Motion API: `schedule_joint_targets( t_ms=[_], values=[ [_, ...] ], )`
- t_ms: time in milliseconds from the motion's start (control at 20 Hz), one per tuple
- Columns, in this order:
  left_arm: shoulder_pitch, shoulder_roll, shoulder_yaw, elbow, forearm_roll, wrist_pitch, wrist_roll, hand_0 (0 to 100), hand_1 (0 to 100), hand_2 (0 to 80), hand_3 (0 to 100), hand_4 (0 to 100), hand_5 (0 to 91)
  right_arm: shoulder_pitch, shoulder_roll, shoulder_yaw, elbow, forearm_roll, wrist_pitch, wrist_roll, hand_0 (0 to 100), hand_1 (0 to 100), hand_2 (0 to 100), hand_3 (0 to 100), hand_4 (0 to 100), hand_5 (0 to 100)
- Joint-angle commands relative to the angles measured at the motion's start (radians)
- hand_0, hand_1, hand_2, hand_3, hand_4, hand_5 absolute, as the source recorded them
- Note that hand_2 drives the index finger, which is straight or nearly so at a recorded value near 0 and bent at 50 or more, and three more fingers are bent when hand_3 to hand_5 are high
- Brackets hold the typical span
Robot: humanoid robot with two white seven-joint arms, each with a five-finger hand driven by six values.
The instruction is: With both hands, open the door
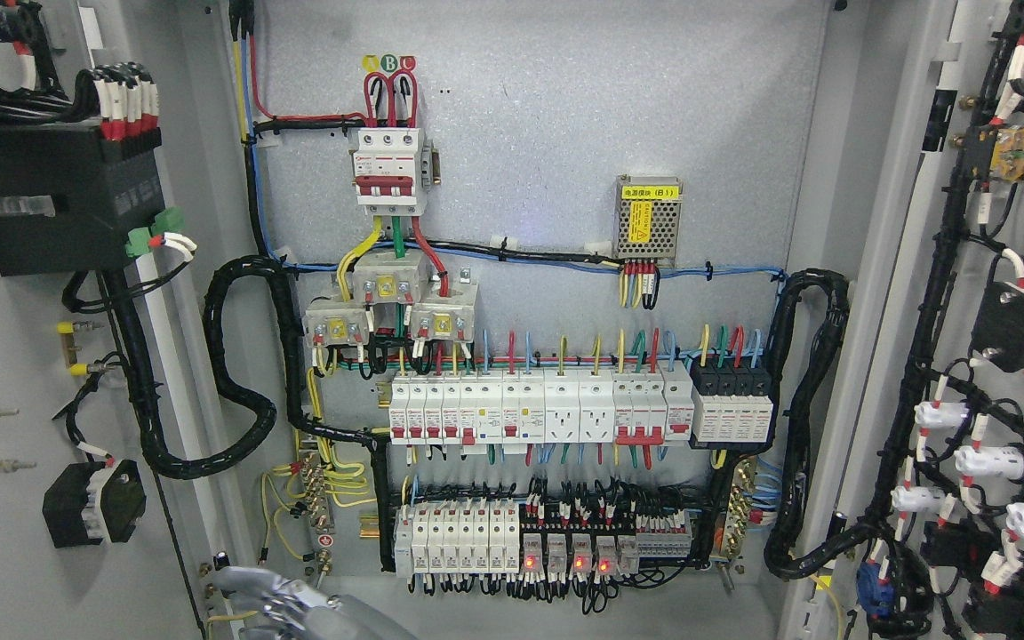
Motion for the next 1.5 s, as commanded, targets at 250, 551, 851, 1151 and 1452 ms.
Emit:
schedule_joint_targets(
  t_ms=[250,551,851,1151,1452],
  values=[
    [0.241,0.093,0.118,-0.827,-0.129,-0.084,-0.375,29,0,2.8,3,3,0.0,0.4,-0.157,-0.265,-0.107,0.074,-0.165,-0.068,22,0,0,0,0,0],
    [0.325,0.211,0.132,-1.265,-0.129,-0.089,-0.423,29,0,2.8,3,4,0.0,0.576,-0.201,-0.307,-0.138,0.14,-0.275,-0.073,22,0,0,0,0,0],
    [0.353,0.383,0.106,-1.436,-0.129,-0.278,-0.511,29,0,2.8,3,4,0.0,0.717,-0.316,-0.391,-0.133,0.163,-0.438,-0.081,22,0,0,0,0,0],
    [0.348,0.419,0.105,-1.477,-0.129,-0.389,-0.535,29,0,2.8,3,4,0.0,0.826,-0.353,-0.43,-0.058,0.16,-0.565,-0.076,22,0,0,0,0,0],
    [0.342,0.409,0.119,-1.554,-0.123,-0.441,-0.535,29,0,2.8,3,4,0.0,0.868,-0.358,-0.477,-0.009,0.15,-0.582,-0.078,22,0,0,0,0,0]
  ],
)
